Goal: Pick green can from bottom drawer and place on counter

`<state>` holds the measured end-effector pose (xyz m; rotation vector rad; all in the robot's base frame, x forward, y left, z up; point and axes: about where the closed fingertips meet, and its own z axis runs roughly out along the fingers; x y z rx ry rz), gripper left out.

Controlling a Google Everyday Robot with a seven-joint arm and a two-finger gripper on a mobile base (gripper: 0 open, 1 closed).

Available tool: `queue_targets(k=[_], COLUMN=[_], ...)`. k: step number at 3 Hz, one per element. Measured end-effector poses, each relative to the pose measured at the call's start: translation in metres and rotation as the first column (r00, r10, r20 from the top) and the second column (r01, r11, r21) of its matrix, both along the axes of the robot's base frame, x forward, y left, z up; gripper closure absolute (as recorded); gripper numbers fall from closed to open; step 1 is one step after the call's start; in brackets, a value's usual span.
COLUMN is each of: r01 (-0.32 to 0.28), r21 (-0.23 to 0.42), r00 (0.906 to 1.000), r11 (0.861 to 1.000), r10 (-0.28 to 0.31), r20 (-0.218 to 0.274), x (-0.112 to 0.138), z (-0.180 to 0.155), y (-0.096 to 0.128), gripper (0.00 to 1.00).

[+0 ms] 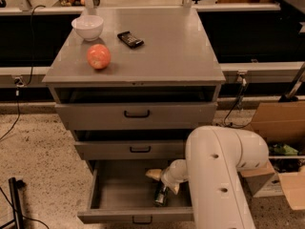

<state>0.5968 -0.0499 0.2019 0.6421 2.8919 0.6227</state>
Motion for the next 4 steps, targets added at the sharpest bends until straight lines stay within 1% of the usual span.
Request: queue_targets(k=[1, 2, 3, 4], r01=[0.013, 0.027, 0.029, 0.029], r21=[-0.006, -0.029, -0.051, -0.051], r00=[0.9998, 0.9996, 0.9989, 0.9989], r11=[1.000, 0.999, 0.998, 0.998], r10=[-0.012, -0.027, -0.031, -0.031], r20=[0.018, -0.004, -0.036, -0.036], x=[0.011, 0.018, 0.017, 0.016], z=[-0.033, -0.060, -0.087, -0.086], y=[0.010, 0.015, 0.014, 0.014], gripper=[0.00, 0.16, 0.41, 0.63])
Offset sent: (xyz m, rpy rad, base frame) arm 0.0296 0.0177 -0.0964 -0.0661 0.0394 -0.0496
